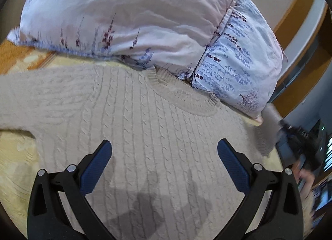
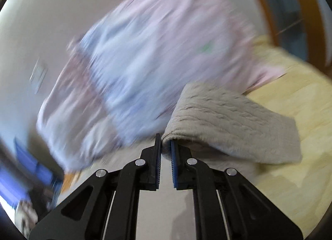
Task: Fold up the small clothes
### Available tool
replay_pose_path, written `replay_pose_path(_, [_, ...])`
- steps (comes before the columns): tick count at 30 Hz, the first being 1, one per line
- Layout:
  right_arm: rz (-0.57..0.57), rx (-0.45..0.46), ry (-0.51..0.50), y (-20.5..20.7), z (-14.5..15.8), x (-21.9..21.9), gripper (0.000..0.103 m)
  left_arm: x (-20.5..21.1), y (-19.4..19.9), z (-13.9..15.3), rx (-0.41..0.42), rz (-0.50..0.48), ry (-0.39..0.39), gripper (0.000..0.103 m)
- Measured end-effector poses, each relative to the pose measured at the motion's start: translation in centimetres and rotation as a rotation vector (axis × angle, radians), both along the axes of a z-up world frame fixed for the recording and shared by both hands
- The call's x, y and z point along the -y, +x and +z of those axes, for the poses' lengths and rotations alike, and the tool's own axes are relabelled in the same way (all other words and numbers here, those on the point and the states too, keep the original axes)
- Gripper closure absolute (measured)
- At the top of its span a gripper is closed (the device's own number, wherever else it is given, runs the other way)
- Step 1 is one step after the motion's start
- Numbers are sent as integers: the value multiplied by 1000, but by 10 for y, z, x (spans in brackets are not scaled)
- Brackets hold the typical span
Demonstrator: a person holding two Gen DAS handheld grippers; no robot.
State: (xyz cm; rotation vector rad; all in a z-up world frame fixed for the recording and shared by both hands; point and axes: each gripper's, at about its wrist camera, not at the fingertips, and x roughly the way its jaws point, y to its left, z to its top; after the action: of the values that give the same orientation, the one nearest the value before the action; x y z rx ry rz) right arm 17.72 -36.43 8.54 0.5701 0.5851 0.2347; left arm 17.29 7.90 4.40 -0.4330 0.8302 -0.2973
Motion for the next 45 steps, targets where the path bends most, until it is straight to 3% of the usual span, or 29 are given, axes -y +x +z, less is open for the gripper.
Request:
replay_pose_path(4, [177, -106, -39, 6, -35, -69, 94, 4, 6, -8, -39, -6, -59, 3])
replay_pose_path(7, [216, -182, -80, 11, -58, -96, 94, 10, 7, -11, -51, -24, -76, 6])
replay_pose_path(9, [217, -226, -28, 11, -66, -92, 92, 11, 6, -13, -51, -35, -85, 8])
replay_pose_path(11, [208, -241, 50, 9, -66, -82, 86, 12, 6, -13, -57, -41, -92, 9])
replay_pose_path(13, [167, -237, 115, 6, -62, -66, 59, 13, 7, -14, -57, -46, -93, 10])
replay_pose_path(15, [100, -226, 157, 3, -57, -48, 55, 14, 9, -13, -56, -49, -100, 10])
replay_pose_path(17, [25, -240, 202, 6, -57, -29, 55, 14, 10, -13, -57, -51, -114, 13])
replay_pose_path(20, [-74, -265, 182, 12, -61, -13, 59, 13, 13, -13, -61, -52, -131, 17])
replay_pose_path(22, [-139, -270, 145, 12, -59, -4, 82, 9, 14, -13, -62, -46, -142, 18])
replay_pose_path(25, [-165, -215, 19, 17, -42, -19, 91, 0, 14, -13, -62, -30, -166, 20])
replay_pose_path(28, [-67, -103, -82, 22, -13, -63, 91, -11, 15, -15, -71, -11, -213, 20])
replay_pose_path(30, [90, -36, -120, 25, 1, -112, 91, -18, 16, -19, -85, 10, -268, 20])
replay_pose_path(33, [393, -86, -124, 32, -6, -177, 86, -22, 18, -27, -118, 24, -323, 20])
replay_pose_path(34, [460, -123, -112, 32, -13, -192, 75, -23, 19, -29, -128, 28, -334, 20])
replay_pose_path(36, [503, -161, -75, 27, -25, -199, 63, -24, 19, -35, -141, 33, -358, 22])
replay_pose_path(38, [469, -165, -33, 21, -28, -185, 54, -24, 20, -39, -153, 34, -367, 24])
replay_pose_path(41, [346, -192, 63, 6, -34, -138, 52, -22, 25, -42, -165, 33, -371, 28])
replay_pose_path(45, [72, -269, 258, -20, -56, -47, 53, -22, 33, -47, -183, 46, -398, 34])
